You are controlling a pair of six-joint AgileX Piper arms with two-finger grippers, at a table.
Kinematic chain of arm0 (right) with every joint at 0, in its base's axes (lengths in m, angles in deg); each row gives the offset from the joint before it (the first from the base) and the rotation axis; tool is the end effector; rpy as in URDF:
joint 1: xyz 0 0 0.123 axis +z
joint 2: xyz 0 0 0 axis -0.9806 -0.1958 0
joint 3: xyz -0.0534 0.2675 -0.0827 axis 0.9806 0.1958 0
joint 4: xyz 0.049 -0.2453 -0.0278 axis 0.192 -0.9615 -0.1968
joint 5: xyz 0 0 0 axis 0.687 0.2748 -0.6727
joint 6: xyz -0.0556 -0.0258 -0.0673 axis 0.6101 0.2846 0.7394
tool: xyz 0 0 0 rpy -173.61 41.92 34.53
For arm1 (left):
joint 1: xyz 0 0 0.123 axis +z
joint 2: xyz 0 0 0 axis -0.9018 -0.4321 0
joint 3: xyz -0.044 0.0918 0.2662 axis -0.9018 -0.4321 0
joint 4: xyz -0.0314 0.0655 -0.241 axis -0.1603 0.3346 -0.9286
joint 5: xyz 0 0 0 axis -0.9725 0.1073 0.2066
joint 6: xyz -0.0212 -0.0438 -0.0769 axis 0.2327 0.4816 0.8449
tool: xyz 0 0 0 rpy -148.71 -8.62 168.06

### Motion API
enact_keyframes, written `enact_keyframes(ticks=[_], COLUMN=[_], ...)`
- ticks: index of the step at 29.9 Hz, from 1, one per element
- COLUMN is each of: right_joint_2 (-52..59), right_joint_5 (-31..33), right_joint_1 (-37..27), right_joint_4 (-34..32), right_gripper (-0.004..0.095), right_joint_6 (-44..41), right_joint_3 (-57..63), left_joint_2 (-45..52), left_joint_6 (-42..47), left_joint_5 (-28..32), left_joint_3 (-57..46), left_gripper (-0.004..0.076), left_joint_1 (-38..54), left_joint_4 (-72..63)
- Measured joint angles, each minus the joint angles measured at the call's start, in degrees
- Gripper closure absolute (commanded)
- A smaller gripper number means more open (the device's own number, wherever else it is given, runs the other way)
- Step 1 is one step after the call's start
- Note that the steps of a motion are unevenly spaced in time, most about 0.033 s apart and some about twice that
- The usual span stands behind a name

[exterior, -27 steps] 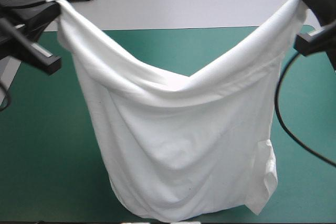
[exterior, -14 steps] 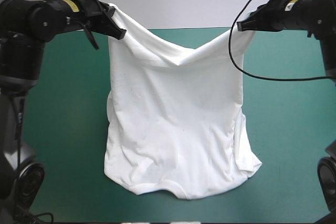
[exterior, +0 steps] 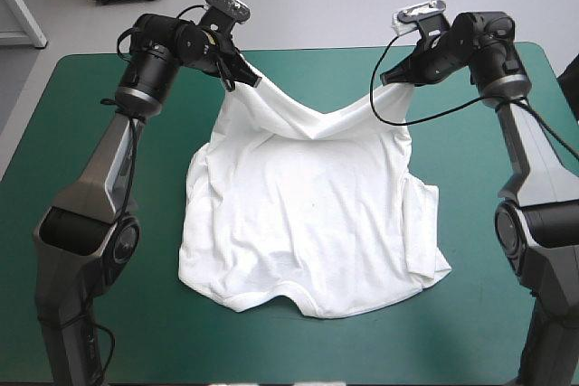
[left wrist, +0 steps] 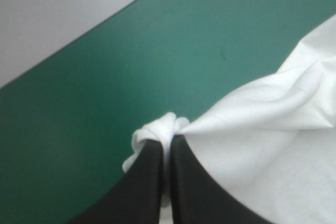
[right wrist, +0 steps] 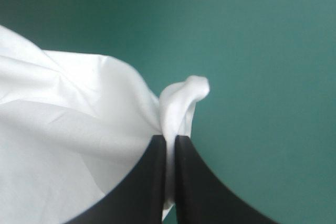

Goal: Fold the cloth

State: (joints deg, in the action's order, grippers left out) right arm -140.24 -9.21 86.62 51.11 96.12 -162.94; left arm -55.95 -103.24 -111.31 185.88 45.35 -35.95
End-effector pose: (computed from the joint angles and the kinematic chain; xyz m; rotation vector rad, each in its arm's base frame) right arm 0.4484 0.0735 0.3610 -0.4784 2.4199 0.1189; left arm 0.4337 -0.1530 0.3916 0.7753 2.2157 -0.0414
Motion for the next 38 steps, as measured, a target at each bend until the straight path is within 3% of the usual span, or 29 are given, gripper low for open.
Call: enact_keyframes(ticks=[3, 5, 7, 10, 12, 13, 15, 24, 38], right_joint_2=[-3.4, -5.3, -7.1, -8.6, -8.6, -8.5, -8.0, 2.7, 34.7], right_joint_5=[1.0, 2.7, 4.5, 6.7, 7.2, 7.3, 7.5, 7.5, 8.2], right_joint_1=[-0.3, -0.9, -1.7, -3.2, -4.3, -4.9, -5.8, -8.4, -5.3], right_joint_4=[3.3, 7.0, 10.5, 13.5, 14.5, 15.2, 16.0, 17.0, 7.8], right_gripper=[0.0861, 0.0742, 0.0591, 0.0345, 0.0279, 0.0283, 0.0291, 0.0304, 0.0346], right_joint_6=[0.6, 2.2, 3.3, 4.0, 4.0, 4.0, 4.0, 3.9, 1.4], right_joint_3=[0.1, 0.1, 0.1, 0.1, 0.1, 0.1, 0.1, 4.2, 34.1], left_joint_2=[-2.3, -3.1, -3.1, -3.1, -3.1, -3.1, -2.5, 7.1, 37.6], left_joint_6=[0.2, 0.2, -0.2, -1.1, -2.2, -2.4, -2.7, -0.9, 5.1], left_joint_5=[-0.9, -2.3, -3.9, -6.1, -7.3, -7.3, -7.5, -8.8, -8.8], left_joint_3=[-0.1, -0.2, -0.2, -0.2, -0.2, -0.2, -0.4, -10.0, -50.4], left_gripper=[0.0741, 0.0705, 0.062, 0.0409, 0.0309, 0.0239, 0.0182, 0.0208, 0.0209], left_joint_1=[2.2, 3.8, 5.4, 8.1, 9.4, 9.8, 10.1, 10.1, 10.1], left_joint_4=[-3.6, -6.6, -9.5, -13.2, -15.9, -16.5, -17.5, -18.4, -10.9])
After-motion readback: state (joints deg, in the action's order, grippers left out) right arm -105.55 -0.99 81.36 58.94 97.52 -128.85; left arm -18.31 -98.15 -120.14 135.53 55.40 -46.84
